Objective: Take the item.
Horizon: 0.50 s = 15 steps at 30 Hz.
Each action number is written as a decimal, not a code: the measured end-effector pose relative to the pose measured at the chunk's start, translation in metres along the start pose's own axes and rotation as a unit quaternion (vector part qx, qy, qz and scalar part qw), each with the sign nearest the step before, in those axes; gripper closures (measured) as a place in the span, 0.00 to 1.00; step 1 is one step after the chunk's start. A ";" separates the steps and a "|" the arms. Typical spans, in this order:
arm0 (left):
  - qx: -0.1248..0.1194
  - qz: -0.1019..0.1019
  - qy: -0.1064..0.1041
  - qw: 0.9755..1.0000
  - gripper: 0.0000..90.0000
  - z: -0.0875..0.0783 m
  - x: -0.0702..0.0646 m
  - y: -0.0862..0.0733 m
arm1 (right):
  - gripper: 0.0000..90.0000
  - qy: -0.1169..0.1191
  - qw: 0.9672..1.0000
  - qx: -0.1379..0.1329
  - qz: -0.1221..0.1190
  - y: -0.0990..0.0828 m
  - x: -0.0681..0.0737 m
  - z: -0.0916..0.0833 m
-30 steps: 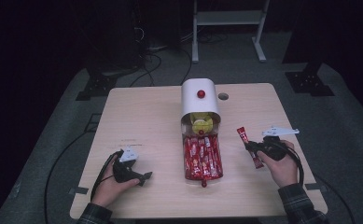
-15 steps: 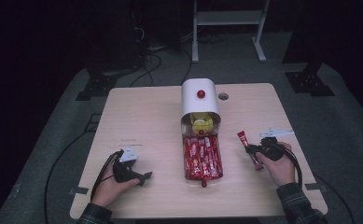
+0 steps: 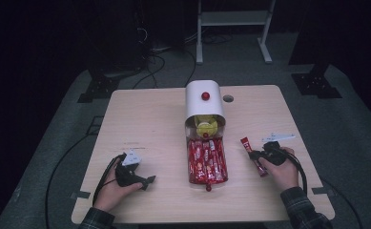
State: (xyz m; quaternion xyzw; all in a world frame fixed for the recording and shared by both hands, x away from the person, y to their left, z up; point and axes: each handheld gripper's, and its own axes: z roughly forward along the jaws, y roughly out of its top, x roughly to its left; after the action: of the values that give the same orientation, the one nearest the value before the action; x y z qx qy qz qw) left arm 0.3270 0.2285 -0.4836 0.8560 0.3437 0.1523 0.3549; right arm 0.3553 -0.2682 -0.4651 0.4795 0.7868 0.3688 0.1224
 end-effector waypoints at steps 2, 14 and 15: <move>0.000 0.000 0.000 1.000 0.00 0.000 0.000 0.000 | 0.89 -0.001 1.000 0.002 -0.001 -0.001 -0.001 0.001; 0.000 0.000 0.000 1.000 0.00 0.000 0.000 0.000 | 0.85 -0.001 1.000 0.011 0.007 -0.005 -0.002 0.006; 0.000 0.000 0.000 1.000 0.00 0.000 0.000 0.000 | 0.83 0.000 1.000 0.011 0.008 -0.005 -0.002 0.006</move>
State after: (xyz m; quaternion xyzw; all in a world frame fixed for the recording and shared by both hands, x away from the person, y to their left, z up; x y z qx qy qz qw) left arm 0.3271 0.2285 -0.4836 0.8560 0.3436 0.1524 0.3549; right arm 0.3563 -0.2689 -0.4730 0.4869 0.7872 0.3609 0.1139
